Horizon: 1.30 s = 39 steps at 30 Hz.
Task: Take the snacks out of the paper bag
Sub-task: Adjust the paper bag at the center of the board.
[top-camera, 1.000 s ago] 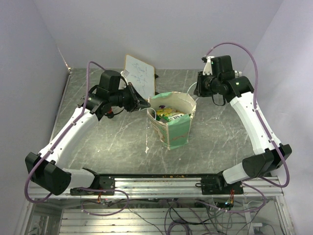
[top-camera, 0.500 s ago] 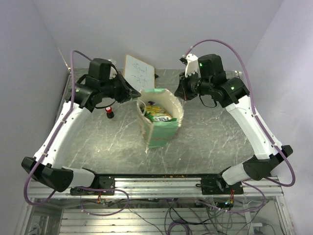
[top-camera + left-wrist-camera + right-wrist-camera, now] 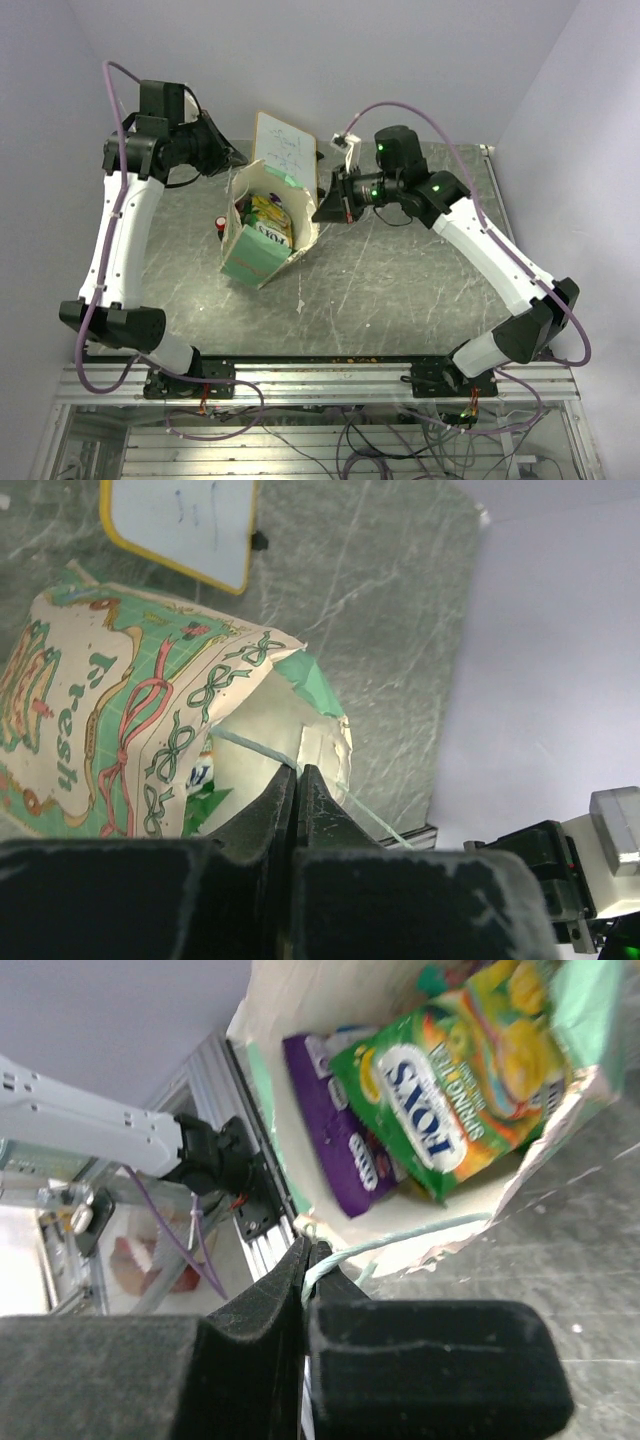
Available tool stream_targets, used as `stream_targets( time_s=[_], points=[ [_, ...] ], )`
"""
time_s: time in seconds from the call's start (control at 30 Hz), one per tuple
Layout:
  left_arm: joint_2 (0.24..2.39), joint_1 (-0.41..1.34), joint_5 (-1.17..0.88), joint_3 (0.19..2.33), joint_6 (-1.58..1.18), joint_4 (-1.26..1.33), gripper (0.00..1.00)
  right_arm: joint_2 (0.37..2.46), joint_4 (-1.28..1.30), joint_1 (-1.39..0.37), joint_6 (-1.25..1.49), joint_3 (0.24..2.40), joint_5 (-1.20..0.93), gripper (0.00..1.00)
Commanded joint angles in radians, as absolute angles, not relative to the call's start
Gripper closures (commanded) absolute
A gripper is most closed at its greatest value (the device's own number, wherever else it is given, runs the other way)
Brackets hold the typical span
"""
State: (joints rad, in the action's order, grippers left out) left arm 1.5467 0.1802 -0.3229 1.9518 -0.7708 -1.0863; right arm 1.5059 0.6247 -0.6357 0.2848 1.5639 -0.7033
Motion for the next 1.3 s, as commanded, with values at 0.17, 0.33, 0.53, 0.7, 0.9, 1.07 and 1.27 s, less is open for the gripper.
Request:
stream_targets(
  time_s=[0.17, 0.33, 0.53, 0.7, 0.9, 1.07, 1.27],
  points=[
    [1.520, 0.178, -0.360, 1.895, -0.647, -1.091, 0.92, 1.420, 0.589, -0.638, 0.257, 1.482, -0.676, 1.00],
    [1.457, 0.178, -0.395, 1.794, -0.659, -1.002, 0.84, 1.426, 0.591, -0.639, 0.254, 1.495, -0.664, 1.00],
    [1.446, 0.178, -0.497, 1.767, -0.712, -0.859, 0.76, 1.419, 0.589, -0.638, 0.250, 1.494, -0.658, 1.00],
    [1.435, 0.178, -0.575, 1.755, -0.762, -0.744, 0.75, 1.418, 0.587, -0.638, 0.247, 1.501, -0.646, 1.00],
    [1.485, 0.178, -0.327, 1.972, -0.577, -1.048, 0.56, 1.414, 0.586, -0.637, 0.243, 1.510, -0.620, 1.00],
    [1.463, 0.178, -0.126, 2.028, -0.551, -1.157, 0.24, 1.411, 0.586, -0.637, 0.242, 1.510, -0.608, 1.00],
    [1.334, 0.178, 0.024, 1.886, -0.557, -1.097, 0.01, 1.420, 0.587, -0.636, 0.244, 1.510, -0.613, 1.00]
  ],
)
